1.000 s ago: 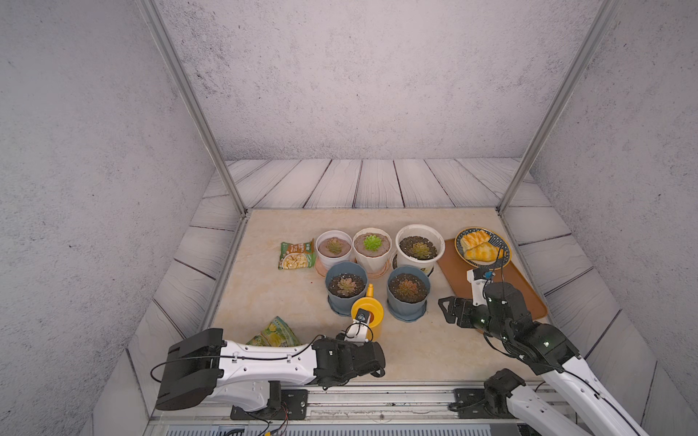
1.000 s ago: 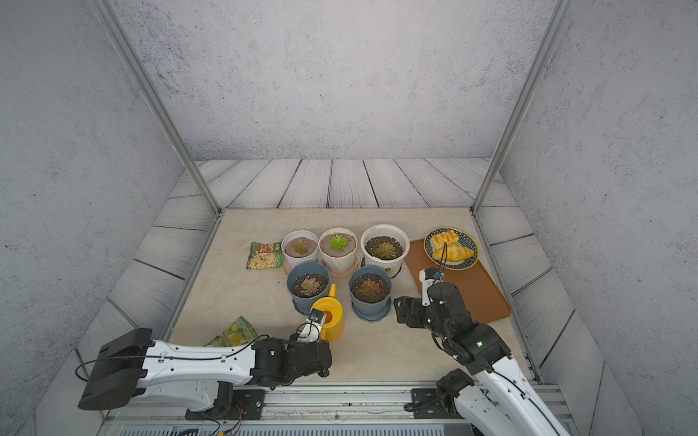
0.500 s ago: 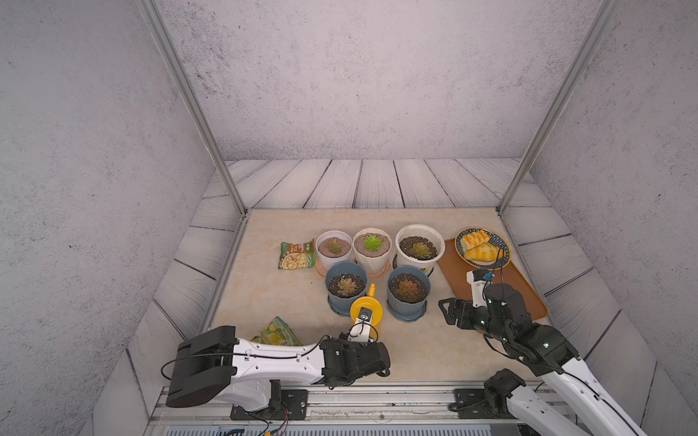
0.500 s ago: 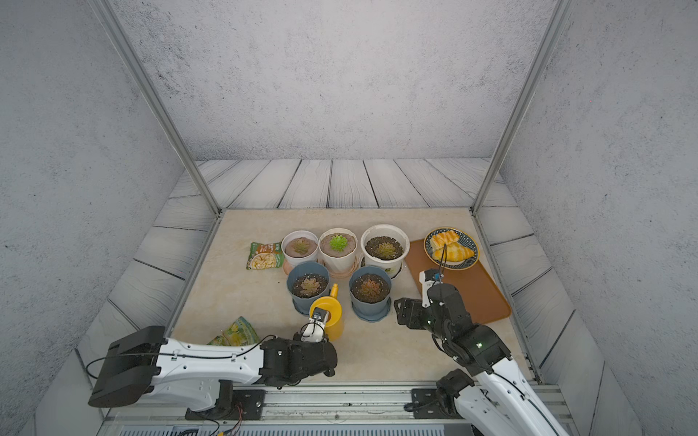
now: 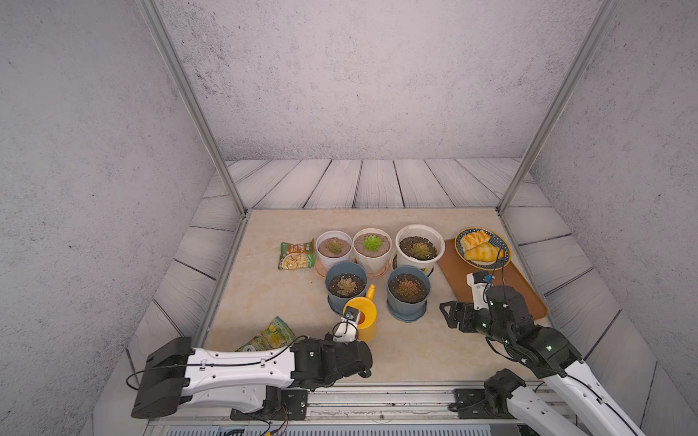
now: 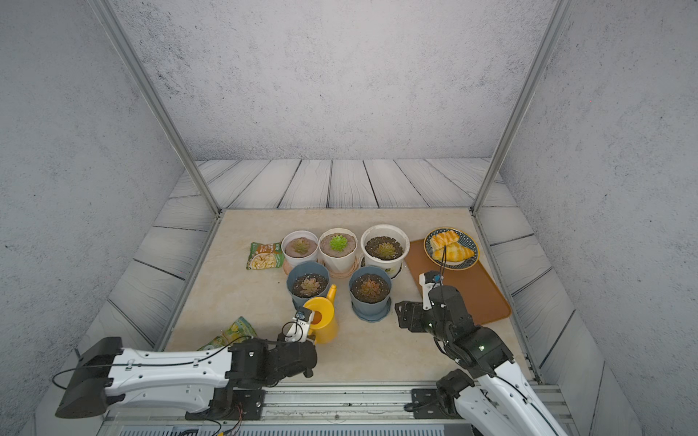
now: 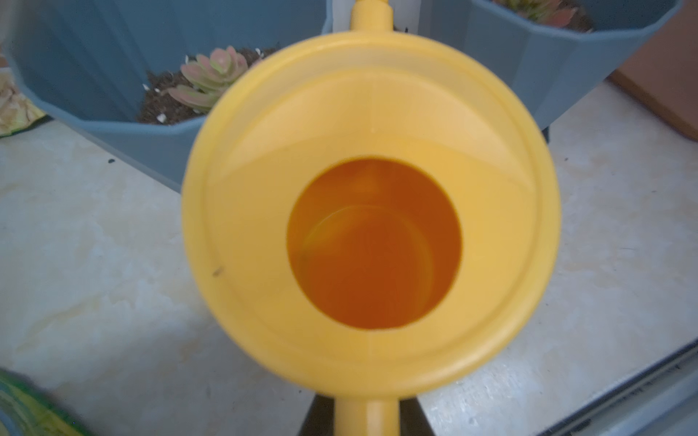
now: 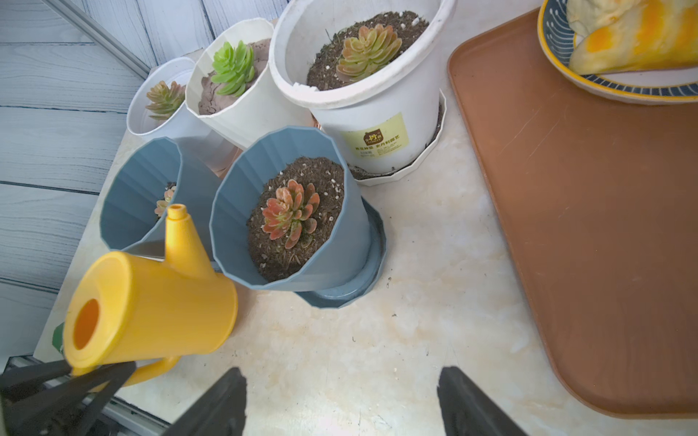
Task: Water the succulent around the soil edge
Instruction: Pick up the watering can from the center of the board.
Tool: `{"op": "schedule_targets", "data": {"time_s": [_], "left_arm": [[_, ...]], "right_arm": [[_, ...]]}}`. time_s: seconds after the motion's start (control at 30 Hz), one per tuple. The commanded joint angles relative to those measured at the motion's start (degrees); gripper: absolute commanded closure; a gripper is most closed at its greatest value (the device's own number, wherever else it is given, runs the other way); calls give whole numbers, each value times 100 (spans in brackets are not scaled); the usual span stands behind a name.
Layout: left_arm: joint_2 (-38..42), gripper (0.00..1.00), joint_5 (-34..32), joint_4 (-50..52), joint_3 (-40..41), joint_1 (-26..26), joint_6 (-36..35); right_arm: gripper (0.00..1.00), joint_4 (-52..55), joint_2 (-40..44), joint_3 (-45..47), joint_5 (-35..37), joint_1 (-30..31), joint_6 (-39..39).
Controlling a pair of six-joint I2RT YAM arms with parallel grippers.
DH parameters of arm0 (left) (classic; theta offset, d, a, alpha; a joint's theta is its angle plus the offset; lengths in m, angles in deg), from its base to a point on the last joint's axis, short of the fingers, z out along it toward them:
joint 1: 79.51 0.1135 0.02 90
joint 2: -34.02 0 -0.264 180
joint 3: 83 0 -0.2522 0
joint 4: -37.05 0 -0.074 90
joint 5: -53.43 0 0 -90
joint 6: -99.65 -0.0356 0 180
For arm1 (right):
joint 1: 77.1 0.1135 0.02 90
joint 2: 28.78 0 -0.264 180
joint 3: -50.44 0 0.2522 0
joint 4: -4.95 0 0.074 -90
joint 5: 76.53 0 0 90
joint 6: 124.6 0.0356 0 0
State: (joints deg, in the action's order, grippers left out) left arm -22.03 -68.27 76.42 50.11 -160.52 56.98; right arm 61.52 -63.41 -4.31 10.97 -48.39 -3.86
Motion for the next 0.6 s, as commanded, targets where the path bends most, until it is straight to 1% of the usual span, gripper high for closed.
{"op": "schedule_targets", "data": {"time_s": [0.0, 0.1, 0.2, 0.27, 0.4, 0.47, 0.57], "left_arm": [[1091, 100, 484, -204, 222, -3, -1421], [2052, 100, 1004, -320, 212, 7, -2346], [2524, 100, 1497, -455, -70, 69, -3067], [2440, 100, 1882, -477, -412, 194, -3458], [1739, 100, 2693, -304, -1288, 595, -3996], [1419, 100, 2997, -232, -1624, 845, -4127], [1111, 100, 3394, -149, -1901, 1284, -4198]], "right_arm": [[16, 78, -20, -357, -334, 21, -215], [16, -185, -72, -525, -631, 27, -188], [16, -606, -177, -723, -935, 22, -52], [16, -965, -273, -870, -1203, 29, 134], [16, -2032, -377, -999, -1643, 27, 718], [16, -2286, -403, -1097, -1620, 28, 857], [16, -2325, -370, -1276, -1341, 29, 823]]}}
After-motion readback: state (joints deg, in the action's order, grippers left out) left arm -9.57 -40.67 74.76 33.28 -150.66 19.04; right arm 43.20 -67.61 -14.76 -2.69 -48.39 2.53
